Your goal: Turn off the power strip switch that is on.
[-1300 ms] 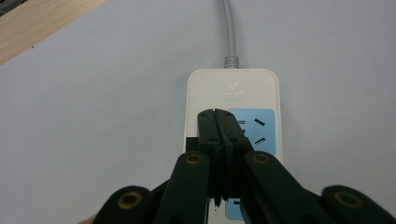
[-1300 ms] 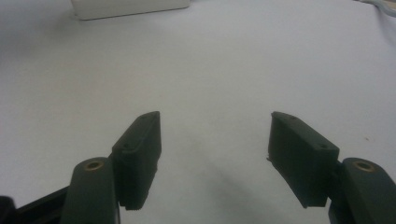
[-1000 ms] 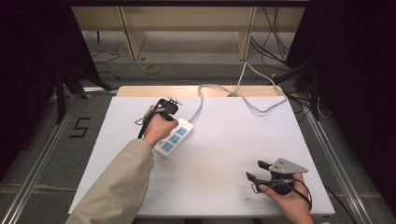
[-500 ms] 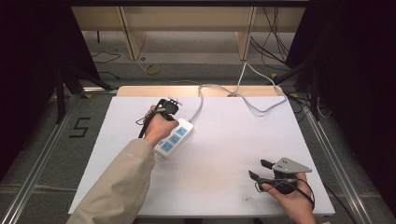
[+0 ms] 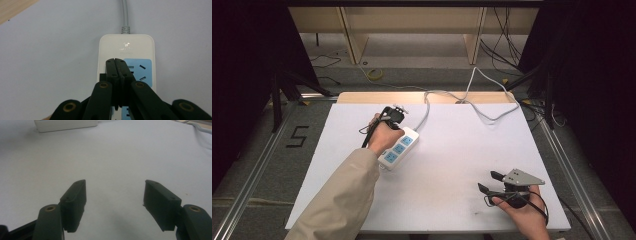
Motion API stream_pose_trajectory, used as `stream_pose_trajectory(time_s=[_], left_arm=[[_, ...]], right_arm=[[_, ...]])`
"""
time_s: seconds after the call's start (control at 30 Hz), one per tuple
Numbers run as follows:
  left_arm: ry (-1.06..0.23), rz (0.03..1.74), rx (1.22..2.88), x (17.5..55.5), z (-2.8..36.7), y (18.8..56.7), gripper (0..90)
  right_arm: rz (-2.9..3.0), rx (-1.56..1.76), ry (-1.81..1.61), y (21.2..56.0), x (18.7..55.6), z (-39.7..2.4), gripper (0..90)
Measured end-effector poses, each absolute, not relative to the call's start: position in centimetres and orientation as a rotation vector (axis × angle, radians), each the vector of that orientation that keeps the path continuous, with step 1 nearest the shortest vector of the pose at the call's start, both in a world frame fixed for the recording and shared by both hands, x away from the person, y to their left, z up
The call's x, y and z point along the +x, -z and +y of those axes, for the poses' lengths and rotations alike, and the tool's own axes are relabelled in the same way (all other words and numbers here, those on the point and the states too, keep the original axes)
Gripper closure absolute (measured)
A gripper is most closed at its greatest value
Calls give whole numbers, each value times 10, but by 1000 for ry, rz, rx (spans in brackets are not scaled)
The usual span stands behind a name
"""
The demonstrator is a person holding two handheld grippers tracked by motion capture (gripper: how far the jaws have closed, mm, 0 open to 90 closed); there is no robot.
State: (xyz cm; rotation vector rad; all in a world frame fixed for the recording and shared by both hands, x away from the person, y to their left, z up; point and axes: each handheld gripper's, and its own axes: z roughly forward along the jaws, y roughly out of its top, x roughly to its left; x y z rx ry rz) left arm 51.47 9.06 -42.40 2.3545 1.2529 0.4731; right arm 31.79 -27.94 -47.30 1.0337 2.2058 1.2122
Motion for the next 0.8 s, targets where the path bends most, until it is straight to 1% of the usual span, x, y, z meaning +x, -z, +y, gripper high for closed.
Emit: stream_pose_trajectory(time_s=[0.8], left_arm=[[-460,1291,2377,525,86,434,895]], right_arm=[[2209,1033,-1215,473,318,-278,359]])
